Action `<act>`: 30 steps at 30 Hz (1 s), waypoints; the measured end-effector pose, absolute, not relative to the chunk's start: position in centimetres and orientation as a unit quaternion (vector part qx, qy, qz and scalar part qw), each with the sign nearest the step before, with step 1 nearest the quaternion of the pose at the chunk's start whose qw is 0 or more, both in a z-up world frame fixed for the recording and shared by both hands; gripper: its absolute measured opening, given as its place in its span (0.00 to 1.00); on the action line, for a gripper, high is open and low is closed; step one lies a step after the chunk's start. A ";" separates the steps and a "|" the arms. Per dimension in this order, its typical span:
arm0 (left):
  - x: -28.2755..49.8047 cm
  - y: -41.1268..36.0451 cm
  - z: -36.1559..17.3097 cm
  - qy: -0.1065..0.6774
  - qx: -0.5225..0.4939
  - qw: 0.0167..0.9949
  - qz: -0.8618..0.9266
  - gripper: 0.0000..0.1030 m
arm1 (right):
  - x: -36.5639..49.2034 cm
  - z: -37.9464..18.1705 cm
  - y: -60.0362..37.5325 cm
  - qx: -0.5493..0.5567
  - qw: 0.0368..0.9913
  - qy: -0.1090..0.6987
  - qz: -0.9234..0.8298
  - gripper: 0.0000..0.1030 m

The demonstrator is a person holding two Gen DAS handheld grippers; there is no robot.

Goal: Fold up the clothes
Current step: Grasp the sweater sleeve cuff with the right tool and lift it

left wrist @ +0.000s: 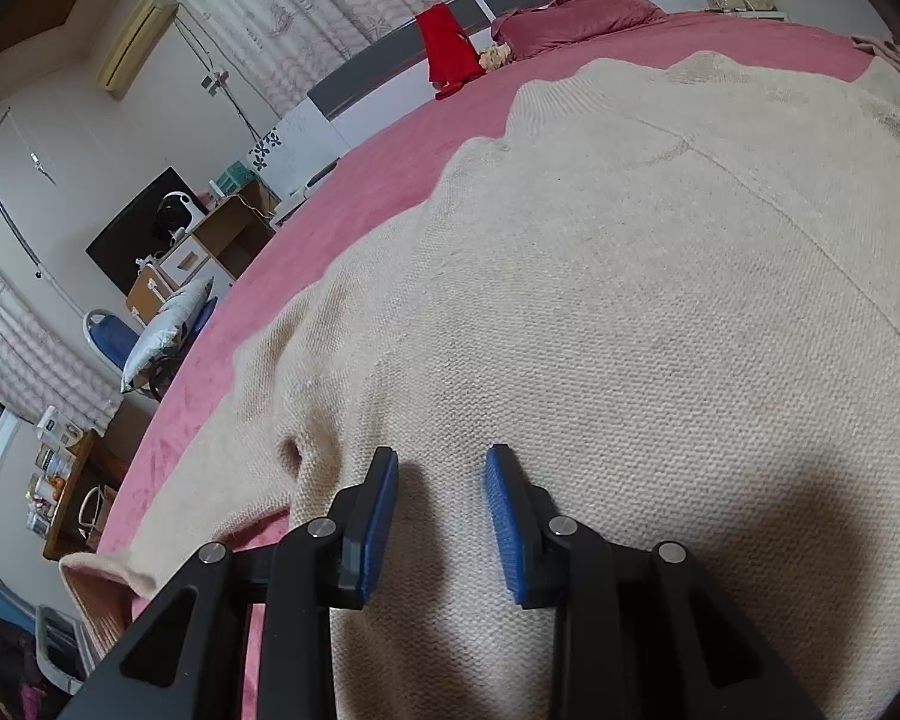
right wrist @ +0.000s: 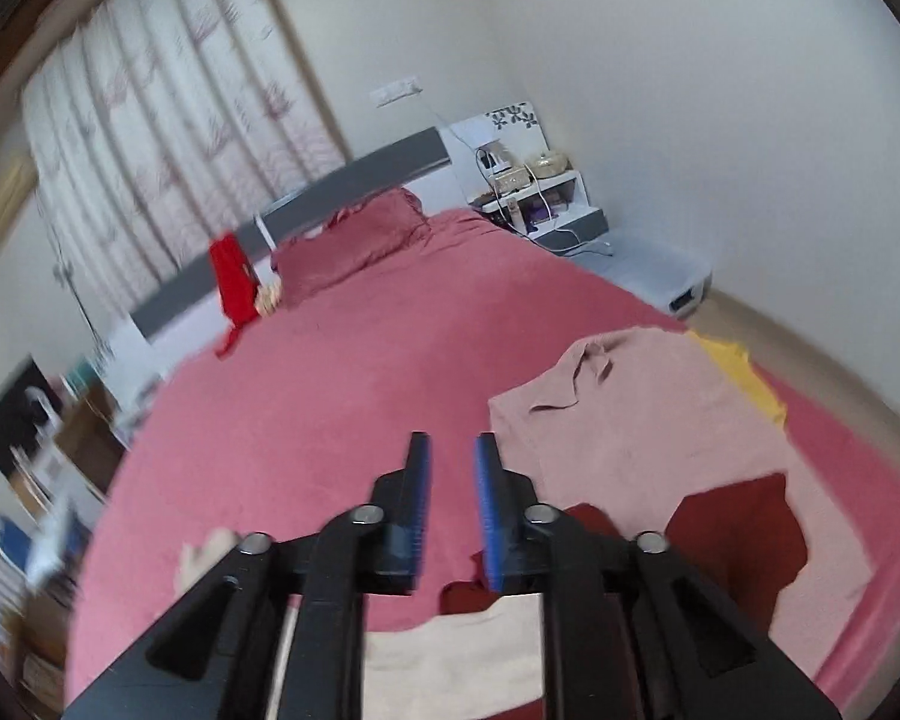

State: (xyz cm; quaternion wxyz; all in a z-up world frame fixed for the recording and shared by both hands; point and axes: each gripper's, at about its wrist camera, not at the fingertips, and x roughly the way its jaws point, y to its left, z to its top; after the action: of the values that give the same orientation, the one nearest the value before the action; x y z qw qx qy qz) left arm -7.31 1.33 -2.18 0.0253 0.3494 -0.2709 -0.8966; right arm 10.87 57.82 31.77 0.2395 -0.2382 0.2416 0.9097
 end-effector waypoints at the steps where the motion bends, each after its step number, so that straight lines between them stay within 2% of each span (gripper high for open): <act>1: -7.3 1.2 -2.1 -0.269 0.350 0.024 -0.897 0.29 | 10.0 30.9 57.9 -0.258 0.238 0.249 0.903 0.78; 2: -7.3 1.1 -2.1 -0.267 0.350 0.023 -0.898 0.29 | 9.2 29.0 58.4 -0.287 0.253 0.256 0.888 1.00; 5: -7.4 1.0 -2.1 -0.265 0.351 0.022 -0.898 0.29 | 7.4 23.0 59.2 -0.362 0.305 0.244 0.846 1.00; 9: -7.6 0.9 -2.3 -0.267 0.350 0.024 -0.898 0.29 | 5.4 17.6 58.1 -0.405 0.323 0.179 0.836 1.00; 13: -7.8 0.8 -2.3 -0.266 0.351 0.022 -0.898 0.29 | 2.5 14.6 55.9 -0.440 0.333 0.073 0.831 1.00; 17: -7.9 0.8 -2.4 -0.264 0.353 0.020 -0.898 0.29 | 1.0 13.0 55.5 -0.455 0.334 0.036 0.825 1.00; 18: -7.9 0.7 -2.5 -0.263 0.353 0.020 -0.898 0.29 | 1.0 12.9 55.7 -0.449 0.328 0.043 0.830 0.96; 19: -7.9 0.7 -2.5 -0.263 0.354 0.020 -0.898 0.29 | 1.0 12.7 56.0 -0.444 0.327 0.047 0.833 0.87; 20: -7.9 0.7 -2.5 -0.262 0.354 0.019 -0.898 0.29 | 1.1 12.6 56.2 -0.445 0.322 0.059 0.833 0.33; 21: -7.9 0.7 -2.5 -0.261 0.354 0.019 -0.898 0.29 | 1.2 12.3 57.0 -0.451 0.303 0.096 0.834 0.07; 24: -7.9 0.8 -2.4 -0.261 0.354 0.018 -0.898 0.29 | 1.9 11.4 59.3 -0.449 0.302 0.185 0.820 0.08; 30: -8.0 0.8 -2.6 -0.258 0.355 0.017 -0.898 0.29 | 2.5 12.1 60.1 -0.447 0.289 0.170 0.829 0.06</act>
State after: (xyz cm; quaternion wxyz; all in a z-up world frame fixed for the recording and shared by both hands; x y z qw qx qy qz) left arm -7.96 0.81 -2.60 0.0170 0.3553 -0.2576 -0.8984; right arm 2.55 60.11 12.06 0.2885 -0.4471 0.1701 0.8294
